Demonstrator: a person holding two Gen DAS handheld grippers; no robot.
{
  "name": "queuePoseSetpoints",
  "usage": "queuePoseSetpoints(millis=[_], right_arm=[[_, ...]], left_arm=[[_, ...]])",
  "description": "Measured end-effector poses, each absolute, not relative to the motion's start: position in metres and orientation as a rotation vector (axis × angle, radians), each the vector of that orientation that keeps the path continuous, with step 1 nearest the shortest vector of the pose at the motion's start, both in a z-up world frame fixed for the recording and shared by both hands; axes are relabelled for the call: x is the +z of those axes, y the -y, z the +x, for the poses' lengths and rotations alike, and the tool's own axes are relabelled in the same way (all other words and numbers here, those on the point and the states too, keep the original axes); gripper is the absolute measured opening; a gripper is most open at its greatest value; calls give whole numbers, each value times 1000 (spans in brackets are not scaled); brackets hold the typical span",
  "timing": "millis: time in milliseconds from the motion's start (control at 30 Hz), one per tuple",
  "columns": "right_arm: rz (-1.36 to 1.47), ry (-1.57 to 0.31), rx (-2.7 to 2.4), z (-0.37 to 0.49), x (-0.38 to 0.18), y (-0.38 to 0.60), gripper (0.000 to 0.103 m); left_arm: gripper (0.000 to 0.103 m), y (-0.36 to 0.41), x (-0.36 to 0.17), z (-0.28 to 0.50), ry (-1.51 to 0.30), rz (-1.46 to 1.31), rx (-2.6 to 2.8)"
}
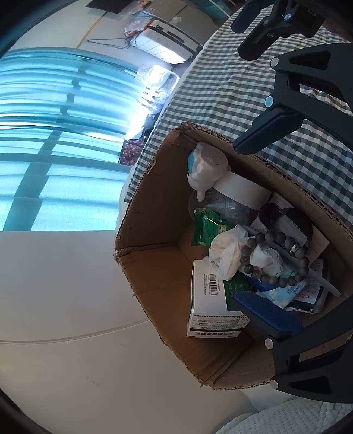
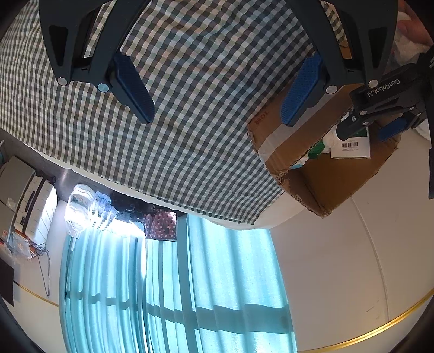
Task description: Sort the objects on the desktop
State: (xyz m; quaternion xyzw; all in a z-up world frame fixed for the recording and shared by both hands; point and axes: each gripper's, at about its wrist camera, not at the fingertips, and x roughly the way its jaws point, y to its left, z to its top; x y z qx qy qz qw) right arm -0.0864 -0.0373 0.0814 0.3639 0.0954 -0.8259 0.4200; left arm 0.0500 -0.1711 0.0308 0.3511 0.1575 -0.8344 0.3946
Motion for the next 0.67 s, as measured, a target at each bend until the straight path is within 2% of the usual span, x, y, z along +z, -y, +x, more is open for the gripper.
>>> queuePoseSetpoints(millis=[667], right_arm=[[925, -238, -2072, -88, 80, 34, 95]], left_arm=[[103, 164, 27, 48, -427, 909, -2176]])
